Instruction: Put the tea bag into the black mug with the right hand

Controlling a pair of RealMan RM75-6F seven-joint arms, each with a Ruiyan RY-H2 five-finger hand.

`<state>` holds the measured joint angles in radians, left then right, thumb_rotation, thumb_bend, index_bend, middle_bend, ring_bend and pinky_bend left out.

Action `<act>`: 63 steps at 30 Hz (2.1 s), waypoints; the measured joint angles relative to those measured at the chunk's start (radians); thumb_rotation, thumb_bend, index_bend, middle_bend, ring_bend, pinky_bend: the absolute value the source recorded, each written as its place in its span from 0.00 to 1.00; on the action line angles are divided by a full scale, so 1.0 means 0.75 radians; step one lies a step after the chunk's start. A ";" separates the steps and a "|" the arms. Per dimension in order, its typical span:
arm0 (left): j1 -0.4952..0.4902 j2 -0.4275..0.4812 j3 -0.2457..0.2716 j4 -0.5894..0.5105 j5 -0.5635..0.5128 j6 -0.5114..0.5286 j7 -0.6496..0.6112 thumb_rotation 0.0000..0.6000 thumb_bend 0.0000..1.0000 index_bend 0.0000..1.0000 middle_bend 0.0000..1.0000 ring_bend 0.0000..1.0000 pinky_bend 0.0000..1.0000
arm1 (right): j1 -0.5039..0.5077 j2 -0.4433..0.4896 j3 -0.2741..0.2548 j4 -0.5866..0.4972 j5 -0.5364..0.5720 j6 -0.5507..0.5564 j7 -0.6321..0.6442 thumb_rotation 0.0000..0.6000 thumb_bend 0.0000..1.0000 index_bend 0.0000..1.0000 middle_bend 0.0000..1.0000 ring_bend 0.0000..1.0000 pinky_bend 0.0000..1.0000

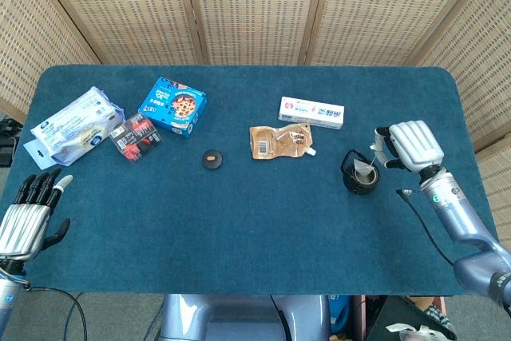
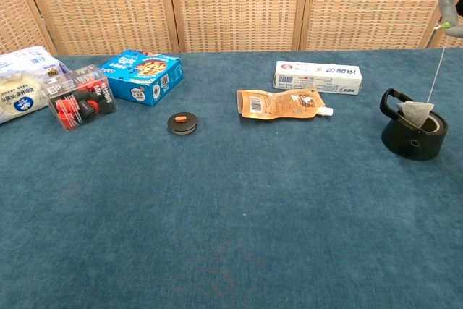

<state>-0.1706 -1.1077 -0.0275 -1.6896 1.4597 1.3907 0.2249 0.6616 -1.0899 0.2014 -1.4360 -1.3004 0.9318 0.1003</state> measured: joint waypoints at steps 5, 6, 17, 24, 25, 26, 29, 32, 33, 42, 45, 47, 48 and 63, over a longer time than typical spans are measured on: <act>-0.003 -0.005 0.000 0.004 0.000 -0.005 -0.001 1.00 0.41 0.07 0.00 0.00 0.00 | -0.016 0.000 -0.022 -0.022 -0.021 0.011 -0.008 1.00 0.65 0.67 0.93 0.89 0.96; -0.003 -0.006 0.000 0.004 0.000 -0.005 -0.001 1.00 0.41 0.07 0.00 0.00 0.00 | -0.020 0.000 -0.026 -0.027 -0.025 0.015 -0.010 1.00 0.65 0.67 0.93 0.89 0.96; -0.002 -0.009 0.002 0.004 0.003 -0.005 -0.001 1.00 0.41 0.07 0.00 0.00 0.00 | -0.045 -0.033 -0.078 -0.059 -0.084 0.037 -0.058 1.00 0.65 0.67 0.92 0.89 0.96; 0.007 -0.006 0.007 0.005 0.001 0.002 -0.005 1.00 0.41 0.07 0.00 0.00 0.00 | -0.043 -0.071 -0.102 -0.048 -0.114 0.042 -0.133 1.00 0.65 0.63 0.91 0.89 0.96; 0.007 -0.006 0.007 0.006 0.001 0.002 -0.005 1.00 0.41 0.07 0.00 0.00 0.00 | -0.042 -0.077 -0.105 -0.046 -0.120 0.044 -0.147 1.00 0.65 0.60 0.91 0.89 0.96; 0.007 -0.006 0.007 0.006 0.001 0.001 -0.006 1.00 0.41 0.07 0.00 0.00 0.00 | -0.041 -0.084 -0.111 -0.044 -0.128 0.046 -0.163 1.00 0.65 0.56 0.91 0.89 0.96; 0.008 -0.007 0.007 0.008 -0.001 0.000 -0.006 1.00 0.41 0.07 0.00 0.00 0.00 | -0.039 -0.098 -0.125 -0.040 -0.149 0.049 -0.200 1.00 0.65 0.49 0.90 0.89 0.96; 0.008 -0.008 0.007 0.010 -0.002 -0.002 -0.006 1.00 0.41 0.07 0.00 0.00 0.00 | -0.039 -0.109 -0.136 -0.039 -0.167 0.054 -0.229 0.98 0.65 0.48 0.90 0.89 0.96; 0.008 -0.008 0.008 0.010 -0.002 -0.002 -0.006 1.00 0.41 0.07 0.00 0.00 0.00 | -0.039 -0.112 -0.139 -0.040 -0.171 0.056 -0.236 0.98 0.65 0.48 0.90 0.89 0.96; 0.009 -0.009 0.009 0.016 -0.003 -0.005 -0.012 1.00 0.41 0.07 0.00 0.00 0.00 | -0.033 -0.114 -0.175 -0.066 -0.203 0.031 -0.306 0.23 0.65 0.39 0.88 0.89 0.96; 0.009 -0.011 0.008 0.018 -0.005 -0.006 -0.013 1.00 0.41 0.07 0.00 0.00 0.00 | -0.028 -0.102 -0.186 -0.086 -0.211 0.014 -0.324 0.12 0.65 0.32 0.87 0.89 0.96; 0.009 -0.012 0.008 0.019 -0.004 -0.006 -0.014 1.00 0.41 0.07 0.00 0.00 0.00 | -0.026 -0.096 -0.190 -0.100 -0.211 0.007 -0.352 0.09 0.65 0.29 0.87 0.89 0.96; 0.009 -0.012 0.008 0.019 -0.004 -0.006 -0.014 1.00 0.41 0.07 0.00 0.00 0.00 | -0.026 -0.093 -0.191 -0.109 -0.209 0.004 -0.361 0.08 0.65 0.28 0.87 0.89 0.96; 0.004 0.001 -0.006 0.016 -0.003 0.001 -0.015 1.00 0.41 0.07 0.00 0.00 0.00 | 0.037 0.054 -0.189 -0.247 -0.144 -0.176 -0.312 0.01 0.80 0.22 0.91 0.89 0.96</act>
<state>-0.1675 -1.1072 -0.0319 -1.6772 1.4572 1.3918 0.2138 0.6891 -1.0490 0.0595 -1.6213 -1.4087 0.8000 -0.1336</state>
